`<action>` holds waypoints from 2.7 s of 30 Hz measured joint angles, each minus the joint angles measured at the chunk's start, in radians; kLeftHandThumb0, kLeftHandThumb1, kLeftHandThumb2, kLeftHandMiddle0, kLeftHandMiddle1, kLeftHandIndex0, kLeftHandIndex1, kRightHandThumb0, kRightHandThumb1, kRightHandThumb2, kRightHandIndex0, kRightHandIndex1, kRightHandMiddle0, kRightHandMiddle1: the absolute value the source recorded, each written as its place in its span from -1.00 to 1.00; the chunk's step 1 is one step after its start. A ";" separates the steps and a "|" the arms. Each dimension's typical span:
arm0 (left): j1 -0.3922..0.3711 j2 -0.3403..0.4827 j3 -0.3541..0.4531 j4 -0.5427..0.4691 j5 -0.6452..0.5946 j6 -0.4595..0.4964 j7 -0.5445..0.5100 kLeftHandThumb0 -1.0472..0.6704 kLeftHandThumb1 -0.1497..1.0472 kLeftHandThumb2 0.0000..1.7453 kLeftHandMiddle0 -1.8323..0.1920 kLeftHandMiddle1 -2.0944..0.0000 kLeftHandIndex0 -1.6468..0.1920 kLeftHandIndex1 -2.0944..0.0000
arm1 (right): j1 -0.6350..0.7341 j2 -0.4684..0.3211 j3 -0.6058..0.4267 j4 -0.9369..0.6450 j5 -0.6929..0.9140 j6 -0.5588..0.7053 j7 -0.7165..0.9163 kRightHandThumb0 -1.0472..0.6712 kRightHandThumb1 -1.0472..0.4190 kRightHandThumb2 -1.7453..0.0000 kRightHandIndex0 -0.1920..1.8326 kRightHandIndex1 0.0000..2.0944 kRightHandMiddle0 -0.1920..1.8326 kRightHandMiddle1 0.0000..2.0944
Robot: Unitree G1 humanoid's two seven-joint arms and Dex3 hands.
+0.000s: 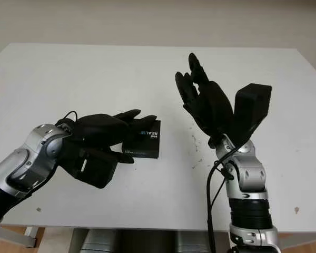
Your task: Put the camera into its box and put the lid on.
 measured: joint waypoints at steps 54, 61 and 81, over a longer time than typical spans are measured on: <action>0.202 -0.252 0.478 -0.171 -0.551 0.369 0.076 -0.75 1.00 -0.25 1.00 1.00 1.00 1.00 | 0.026 -0.020 -0.008 -0.108 0.034 0.036 -0.007 -0.52 -1.00 0.47 -1.00 -1.00 -1.00 -1.00; 0.214 -0.388 0.658 -0.134 -0.725 0.442 0.289 -0.72 1.00 -0.30 1.00 1.00 1.00 1.00 | 0.037 -0.019 0.003 -0.066 -0.010 -0.029 -0.006 -0.56 -1.00 0.29 -1.00 -1.00 -1.00 -1.00; 0.122 -0.446 0.702 0.449 -0.716 -0.093 0.509 -0.66 1.00 -0.30 1.00 1.00 1.00 1.00 | 0.021 0.027 -0.007 0.122 -0.046 -0.129 -0.070 -0.60 -1.00 0.15 -1.00 -1.00 -1.00 -1.00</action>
